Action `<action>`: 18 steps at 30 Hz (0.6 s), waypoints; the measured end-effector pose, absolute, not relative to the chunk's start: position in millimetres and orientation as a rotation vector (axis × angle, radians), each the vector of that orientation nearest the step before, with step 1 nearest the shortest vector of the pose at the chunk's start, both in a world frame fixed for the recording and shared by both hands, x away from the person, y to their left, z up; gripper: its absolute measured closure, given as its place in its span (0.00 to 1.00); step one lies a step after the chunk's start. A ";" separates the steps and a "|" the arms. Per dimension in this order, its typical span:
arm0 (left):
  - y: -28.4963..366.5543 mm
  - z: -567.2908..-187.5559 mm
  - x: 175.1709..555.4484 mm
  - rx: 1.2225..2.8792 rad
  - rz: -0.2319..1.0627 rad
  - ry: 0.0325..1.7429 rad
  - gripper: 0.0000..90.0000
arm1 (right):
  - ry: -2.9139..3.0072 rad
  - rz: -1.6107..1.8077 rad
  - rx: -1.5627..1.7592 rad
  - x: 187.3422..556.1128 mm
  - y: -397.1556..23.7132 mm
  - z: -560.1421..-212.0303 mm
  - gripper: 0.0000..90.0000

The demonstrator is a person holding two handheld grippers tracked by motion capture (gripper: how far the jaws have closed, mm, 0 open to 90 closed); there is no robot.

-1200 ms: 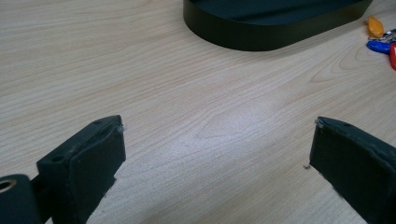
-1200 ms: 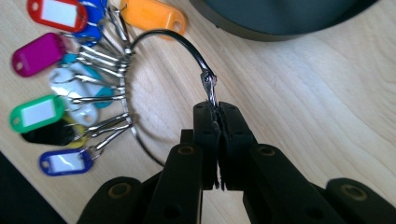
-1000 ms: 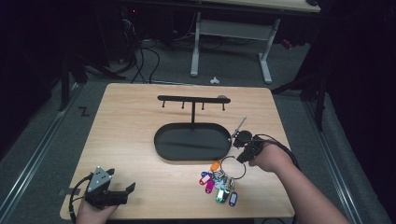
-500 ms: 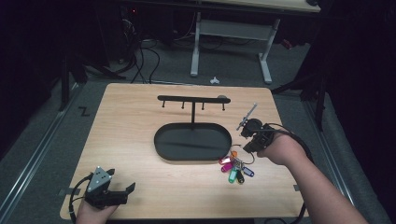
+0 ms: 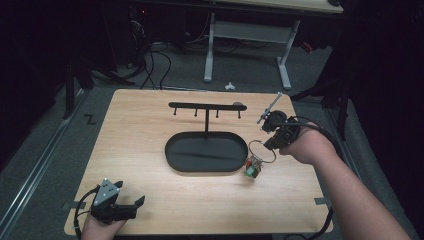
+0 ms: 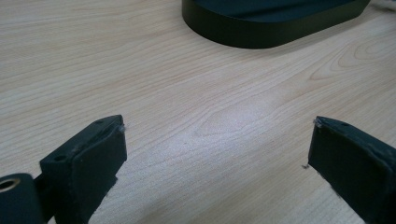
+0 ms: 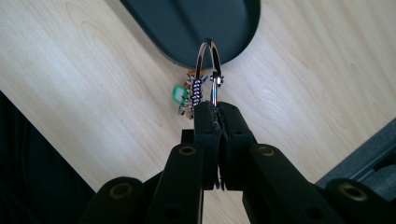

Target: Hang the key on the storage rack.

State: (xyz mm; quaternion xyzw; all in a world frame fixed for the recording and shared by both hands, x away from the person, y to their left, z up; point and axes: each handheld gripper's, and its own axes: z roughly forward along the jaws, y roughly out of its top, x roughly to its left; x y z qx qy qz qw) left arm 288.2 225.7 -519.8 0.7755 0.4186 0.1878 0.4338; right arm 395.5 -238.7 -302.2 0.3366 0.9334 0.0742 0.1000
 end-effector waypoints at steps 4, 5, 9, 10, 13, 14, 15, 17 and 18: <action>225.8 -519.6 288.3 1.933 0.467 1.038 0.06 | 2.743 0.226 0.991 398.3 -236.9 -289.6 0.98; 225.9 -519.6 288.3 1.934 0.467 1.038 0.06 | 2.737 0.221 0.996 399.2 -235.9 -286.7 0.98; 226.2 -520.2 288.1 1.932 0.461 1.045 0.06 | 2.738 0.233 0.995 403.5 -232.4 -281.4 0.98; 226.0 -520.6 288.1 1.930 0.463 1.046 0.06 | 2.738 0.236 0.991 404.9 -231.0 -280.4 0.98; 225.9 -520.8 288.2 1.930 0.463 1.046 0.06 | 2.742 0.251 0.971 409.1 -223.9 -275.8 0.98; 225.9 -520.9 288.2 1.931 0.463 1.046 0.06 | 2.744 0.251 0.961 410.4 -222.3 -274.9 0.98; 226.0 -520.7 288.0 1.930 0.462 1.047 0.06 | 2.741 0.257 0.962 411.7 -220.0 -274.3 0.98; 226.5 -520.4 287.2 1.927 0.463 1.046 0.06 | 2.744 0.259 0.952 415.5 -216.4 -274.0 0.98; 226.9 -520.2 286.9 1.927 0.466 1.044 0.06 | 2.745 0.258 0.956 416.5 -215.0 -274.2 0.98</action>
